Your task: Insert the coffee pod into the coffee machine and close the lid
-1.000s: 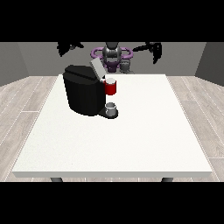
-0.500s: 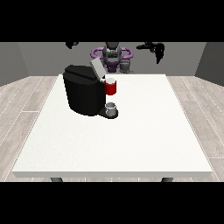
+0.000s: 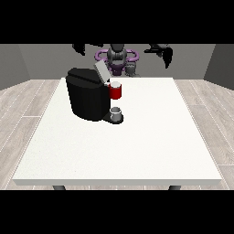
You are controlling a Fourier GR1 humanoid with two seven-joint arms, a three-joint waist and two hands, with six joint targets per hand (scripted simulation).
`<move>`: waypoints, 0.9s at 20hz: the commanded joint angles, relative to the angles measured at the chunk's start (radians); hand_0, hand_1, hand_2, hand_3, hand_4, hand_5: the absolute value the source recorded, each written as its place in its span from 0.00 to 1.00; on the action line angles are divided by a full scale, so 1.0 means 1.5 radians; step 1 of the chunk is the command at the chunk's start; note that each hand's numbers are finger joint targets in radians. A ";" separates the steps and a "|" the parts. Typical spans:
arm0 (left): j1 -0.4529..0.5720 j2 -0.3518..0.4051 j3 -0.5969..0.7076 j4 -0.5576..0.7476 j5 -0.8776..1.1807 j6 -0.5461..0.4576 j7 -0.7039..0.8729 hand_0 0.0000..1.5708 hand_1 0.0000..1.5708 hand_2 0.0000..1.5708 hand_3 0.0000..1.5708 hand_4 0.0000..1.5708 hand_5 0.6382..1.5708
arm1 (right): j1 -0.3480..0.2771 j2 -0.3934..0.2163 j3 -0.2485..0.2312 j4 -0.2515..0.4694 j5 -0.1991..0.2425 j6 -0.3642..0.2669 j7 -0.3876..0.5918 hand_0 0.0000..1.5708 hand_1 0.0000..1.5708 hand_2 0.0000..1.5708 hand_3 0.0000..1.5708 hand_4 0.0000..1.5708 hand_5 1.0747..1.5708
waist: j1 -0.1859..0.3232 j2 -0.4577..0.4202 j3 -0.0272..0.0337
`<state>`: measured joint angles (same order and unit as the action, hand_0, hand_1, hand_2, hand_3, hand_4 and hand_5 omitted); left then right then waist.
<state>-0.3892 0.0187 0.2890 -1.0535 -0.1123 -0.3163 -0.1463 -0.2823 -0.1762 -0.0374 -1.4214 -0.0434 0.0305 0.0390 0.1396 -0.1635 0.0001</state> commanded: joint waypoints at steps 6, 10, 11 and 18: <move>0.052 0.000 -0.037 -0.126 0.059 0.016 0.043 0.00 0.00 0.00 0.00 0.00 1.00 | -0.103 -0.017 -0.052 0.081 -0.040 0.035 0.010 0.00 0.00 0.00 0.00 0.00 1.00 | 0.007 0.072 0.0000; 0.086 0.000 -0.065 -0.158 0.046 0.023 0.023 0.00 0.00 0.00 0.00 0.00 1.00 | -0.135 -0.042 -0.080 0.129 -0.035 0.040 -0.024 0.00 0.00 0.00 0.00 0.00 1.00 | 0.018 0.107 0.0001; 0.056 0.028 -0.045 -0.170 0.071 0.025 0.074 0.00 0.00 0.00 0.00 0.00 1.00 | -0.122 0.020 -0.027 0.123 0.003 -0.004 -0.031 0.00 0.00 0.00 0.00 0.00 1.00 | -0.001 0.099 0.0000; 0.092 0.046 -0.049 -0.221 0.096 0.033 0.095 0.00 0.00 0.00 0.00 0.00 1.00 | -0.129 -0.004 -0.039 0.177 0.003 0.042 -0.059 0.00 0.00 0.00 0.00 0.00 1.00 | -0.020 0.108 0.0000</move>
<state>-0.2605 0.0601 0.2111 -1.3296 -0.0073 -0.2552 -0.0641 -0.4758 -0.1644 -0.0844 -1.2007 -0.0457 0.0687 -0.0186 0.1176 -0.0044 -0.0001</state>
